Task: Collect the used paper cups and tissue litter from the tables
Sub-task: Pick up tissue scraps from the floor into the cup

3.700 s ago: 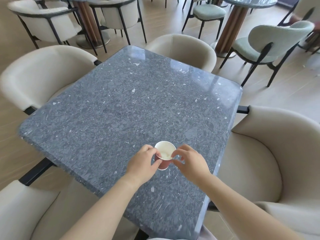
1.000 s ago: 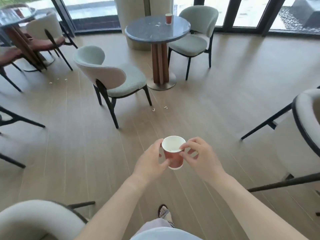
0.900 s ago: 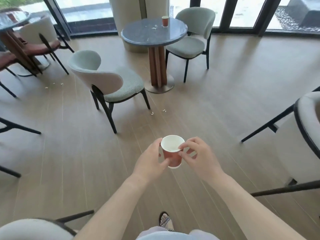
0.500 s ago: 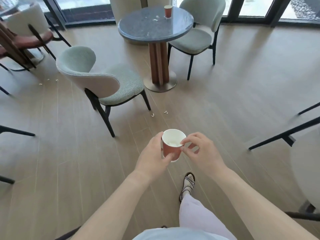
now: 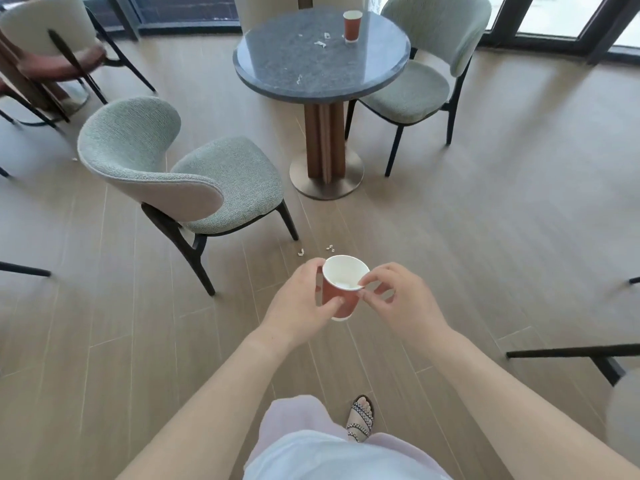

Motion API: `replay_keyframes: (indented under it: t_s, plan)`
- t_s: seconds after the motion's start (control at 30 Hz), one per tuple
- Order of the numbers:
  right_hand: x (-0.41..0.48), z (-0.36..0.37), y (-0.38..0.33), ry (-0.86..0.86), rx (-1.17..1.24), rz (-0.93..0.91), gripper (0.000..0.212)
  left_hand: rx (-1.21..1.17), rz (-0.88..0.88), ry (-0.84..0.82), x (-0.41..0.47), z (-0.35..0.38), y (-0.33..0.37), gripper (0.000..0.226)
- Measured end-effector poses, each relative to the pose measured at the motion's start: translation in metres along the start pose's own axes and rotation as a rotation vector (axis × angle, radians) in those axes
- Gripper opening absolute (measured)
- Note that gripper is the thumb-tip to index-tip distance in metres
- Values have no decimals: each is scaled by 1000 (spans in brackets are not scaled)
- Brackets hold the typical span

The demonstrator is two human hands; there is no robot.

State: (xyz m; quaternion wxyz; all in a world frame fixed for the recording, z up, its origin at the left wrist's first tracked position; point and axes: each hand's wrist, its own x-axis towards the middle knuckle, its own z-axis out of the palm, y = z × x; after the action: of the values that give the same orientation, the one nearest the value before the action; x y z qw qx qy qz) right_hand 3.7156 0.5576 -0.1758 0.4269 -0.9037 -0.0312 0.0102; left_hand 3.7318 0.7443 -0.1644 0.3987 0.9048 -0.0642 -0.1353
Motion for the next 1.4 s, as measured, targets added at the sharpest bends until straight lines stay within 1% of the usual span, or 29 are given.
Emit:
replay_keyframes:
  t_s: [0.3, 0.5, 0.63, 0.7, 0.87, 0.93, 1.03, 1.2, 1.33, 1.4]
  plan:
    - [111, -14, 18, -41, -8, -6, 11, -4, -12, 18, 110, -21, 4, 49]
    - [212, -19, 28, -47, -50, 5, 9, -2, 9, -31, 217, -43, -4, 62]
    - [278, -18, 25, -51, -46, 28, 9, 5, 42, -54, 285, -66, -5, 56]
    - [313, -15, 24, -47, -44, 36, 9, 17, 33, -56, 320, -78, -9, 61]
    - [368, -12, 25, -63, -68, 30, 7, 61, 27, -45, 374, -95, -12, 72]
    - [389, -11, 29, -90, -92, 6, 7, 52, -4, -45, 392, -97, -14, 74]
    - [419, -11, 42, -147, -110, -15, 7, 23, -74, -26, 417, -96, -17, 62]
    - [471, -15, 66, -250, -129, -59, 8, 28, -157, 14, 456, -91, -14, 64]
    - [511, -24, 82, -344, -171, -132, 13, 49, -219, 88, 480, -83, -10, 61]
    - [528, -25, 92, -393, -172, -150, 12, 40, -236, 124, 493, -76, -13, 62]
